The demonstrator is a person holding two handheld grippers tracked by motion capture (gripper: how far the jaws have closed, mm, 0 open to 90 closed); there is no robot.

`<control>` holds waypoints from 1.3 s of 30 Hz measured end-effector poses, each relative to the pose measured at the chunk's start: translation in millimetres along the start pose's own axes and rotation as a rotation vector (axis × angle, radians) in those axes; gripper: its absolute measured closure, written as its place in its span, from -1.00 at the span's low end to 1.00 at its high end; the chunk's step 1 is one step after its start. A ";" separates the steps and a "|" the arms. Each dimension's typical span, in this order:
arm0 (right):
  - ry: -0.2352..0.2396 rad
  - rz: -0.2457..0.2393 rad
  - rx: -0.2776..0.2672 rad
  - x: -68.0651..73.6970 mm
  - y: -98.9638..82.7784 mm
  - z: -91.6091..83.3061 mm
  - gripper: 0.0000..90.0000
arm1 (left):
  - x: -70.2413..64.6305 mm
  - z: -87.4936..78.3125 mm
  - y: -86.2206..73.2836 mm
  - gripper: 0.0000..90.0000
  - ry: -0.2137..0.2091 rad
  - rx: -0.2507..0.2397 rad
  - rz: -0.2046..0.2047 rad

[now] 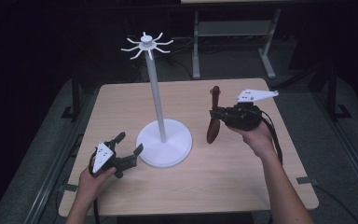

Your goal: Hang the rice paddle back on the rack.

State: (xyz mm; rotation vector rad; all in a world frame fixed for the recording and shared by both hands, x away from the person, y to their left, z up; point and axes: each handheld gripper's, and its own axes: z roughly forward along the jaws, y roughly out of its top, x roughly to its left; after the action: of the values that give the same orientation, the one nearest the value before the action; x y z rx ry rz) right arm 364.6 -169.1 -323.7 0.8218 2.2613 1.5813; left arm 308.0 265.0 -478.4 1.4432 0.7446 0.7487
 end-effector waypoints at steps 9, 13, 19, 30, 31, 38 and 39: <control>0.020 -0.030 -0.016 8.1 21.3 -2.0 0.72 | -0.7 0.6 0.0 -0.72 0.001 -0.007 -0.008; 0.034 -0.043 -0.024 11.9 28.9 -1.7 0.72 | -0.5 0.5 0.0 -0.72 0.001 -0.005 -0.007; 0.050 -0.074 -0.030 18.7 39.5 1.0 0.72 | -0.8 0.6 0.0 -0.72 0.001 -0.007 -0.009; 0.077 -0.122 -0.056 28.7 65.6 4.1 0.72 | -0.7 0.5 0.0 -0.72 0.001 -0.005 -0.007; 0.082 -0.123 -0.056 29.5 68.3 4.4 0.72 | -0.7 0.6 0.0 -0.72 0.001 -0.005 -0.007; 0.097 -0.145 -0.072 37.6 86.5 7.8 0.72 | -0.7 0.4 0.1 -0.72 0.000 -0.003 -0.007; 0.097 -0.149 -0.070 38.7 88.9 8.4 0.72 | -0.6 0.3 0.1 -0.72 0.000 -0.002 -0.006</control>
State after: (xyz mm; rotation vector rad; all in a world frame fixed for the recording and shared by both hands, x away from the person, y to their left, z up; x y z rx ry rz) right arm 364.2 -118.0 -240.8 0.5556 2.2594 1.6535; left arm 307.9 264.3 -478.3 1.4380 0.7481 0.7448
